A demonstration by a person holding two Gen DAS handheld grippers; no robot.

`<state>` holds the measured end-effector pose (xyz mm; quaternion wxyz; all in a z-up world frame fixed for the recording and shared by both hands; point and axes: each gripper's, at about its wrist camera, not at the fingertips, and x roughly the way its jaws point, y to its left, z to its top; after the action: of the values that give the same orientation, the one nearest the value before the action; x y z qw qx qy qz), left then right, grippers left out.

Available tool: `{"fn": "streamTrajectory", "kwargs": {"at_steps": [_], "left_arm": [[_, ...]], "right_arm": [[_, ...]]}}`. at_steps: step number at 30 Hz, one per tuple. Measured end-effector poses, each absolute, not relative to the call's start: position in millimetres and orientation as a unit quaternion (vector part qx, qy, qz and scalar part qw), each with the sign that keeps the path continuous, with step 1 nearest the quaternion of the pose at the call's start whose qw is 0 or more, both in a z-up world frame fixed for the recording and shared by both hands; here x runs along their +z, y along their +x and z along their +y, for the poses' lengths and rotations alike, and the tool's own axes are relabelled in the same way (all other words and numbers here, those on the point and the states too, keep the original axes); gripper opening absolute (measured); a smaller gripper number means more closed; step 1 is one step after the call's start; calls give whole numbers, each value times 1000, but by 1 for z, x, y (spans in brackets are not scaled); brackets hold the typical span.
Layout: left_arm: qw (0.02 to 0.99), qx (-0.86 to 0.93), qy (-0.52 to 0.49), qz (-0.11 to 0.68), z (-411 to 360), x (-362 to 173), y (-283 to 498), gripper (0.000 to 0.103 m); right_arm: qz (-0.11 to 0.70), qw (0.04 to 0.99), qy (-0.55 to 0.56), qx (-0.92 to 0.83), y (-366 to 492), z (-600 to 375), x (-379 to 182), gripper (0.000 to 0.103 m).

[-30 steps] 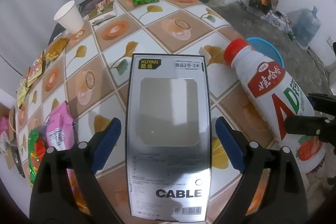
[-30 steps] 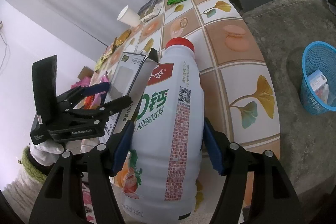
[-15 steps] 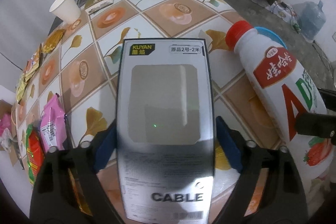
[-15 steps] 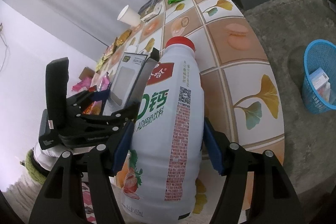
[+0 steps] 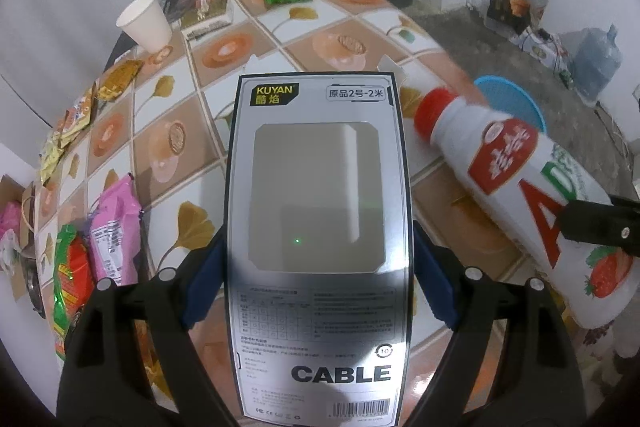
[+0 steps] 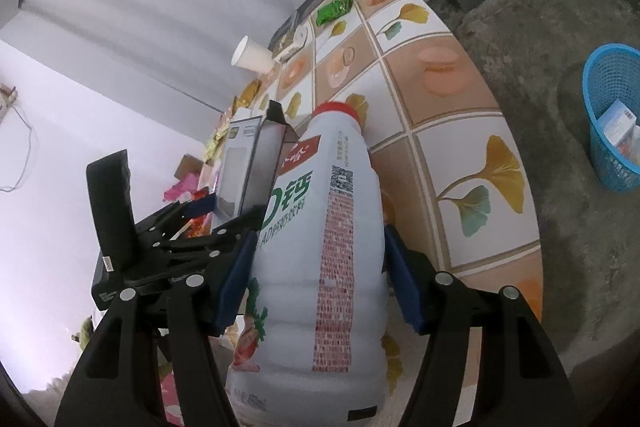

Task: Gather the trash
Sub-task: 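Lift the CABLE package with the left tool while the right tool lifts the bottle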

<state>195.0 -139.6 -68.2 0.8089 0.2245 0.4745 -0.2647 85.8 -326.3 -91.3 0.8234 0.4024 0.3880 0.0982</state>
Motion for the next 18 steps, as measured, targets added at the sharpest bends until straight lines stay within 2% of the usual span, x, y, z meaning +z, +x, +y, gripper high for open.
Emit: {"fn": "streamTrajectory", "kwargs": {"at_steps": [18], "left_arm": [[825,-295,189,442,-150,-22,167,80]], "right_arm": [[345,842,403,99,60,-339,-65,61]]}}
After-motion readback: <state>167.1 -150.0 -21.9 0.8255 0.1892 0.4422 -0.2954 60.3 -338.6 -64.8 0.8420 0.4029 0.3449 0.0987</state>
